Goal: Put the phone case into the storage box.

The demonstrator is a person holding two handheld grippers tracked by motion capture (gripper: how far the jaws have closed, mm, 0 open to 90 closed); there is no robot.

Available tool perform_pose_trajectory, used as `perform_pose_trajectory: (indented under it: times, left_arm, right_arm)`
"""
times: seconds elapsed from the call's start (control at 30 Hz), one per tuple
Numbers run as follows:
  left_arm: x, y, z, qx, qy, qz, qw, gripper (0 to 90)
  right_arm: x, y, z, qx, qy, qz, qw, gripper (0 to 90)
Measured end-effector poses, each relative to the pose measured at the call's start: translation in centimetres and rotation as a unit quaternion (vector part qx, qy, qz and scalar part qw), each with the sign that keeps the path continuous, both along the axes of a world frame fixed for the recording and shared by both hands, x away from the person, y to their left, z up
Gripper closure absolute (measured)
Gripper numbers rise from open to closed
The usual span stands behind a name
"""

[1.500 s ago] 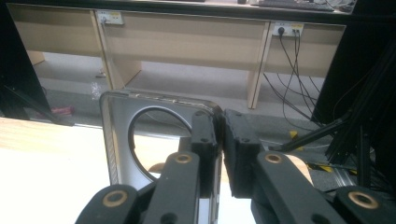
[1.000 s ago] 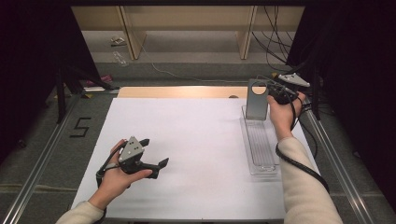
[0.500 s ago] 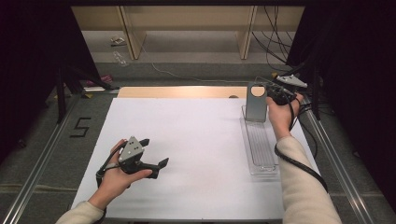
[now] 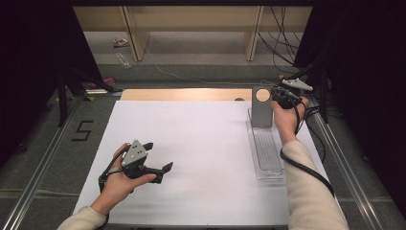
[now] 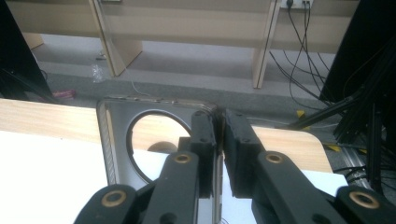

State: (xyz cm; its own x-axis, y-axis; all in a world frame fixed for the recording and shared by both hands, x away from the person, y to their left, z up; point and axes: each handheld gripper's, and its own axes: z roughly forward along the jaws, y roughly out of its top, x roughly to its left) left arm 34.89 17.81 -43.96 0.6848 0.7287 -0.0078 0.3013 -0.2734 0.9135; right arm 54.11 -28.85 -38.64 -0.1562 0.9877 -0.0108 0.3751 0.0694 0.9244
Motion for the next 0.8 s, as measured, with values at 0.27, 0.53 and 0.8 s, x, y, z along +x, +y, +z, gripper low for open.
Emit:
perform_pose_trajectory:
  times: [0.27,0.53,0.8]
  left_arm:
    - [0.01,0.0,-0.01,0.0,0.0,0.0,1.0,1.9]
    - [-0.01,-0.04,-0.02,0.0,0.0,0.0,1.0,1.9]
    - [-0.01,-0.04,-0.02,0.0,0.0,0.0,1.0,1.9]
  right_arm:
    - [0.2,-0.01,-0.38,0.006,0.005,-0.001,1.0,83.1]
    - [0.39,-0.22,-0.55,0.014,0.011,-0.004,0.9998,81.1]
    - [0.43,-0.35,-0.57,0.015,0.012,-0.008,0.9998,75.6]
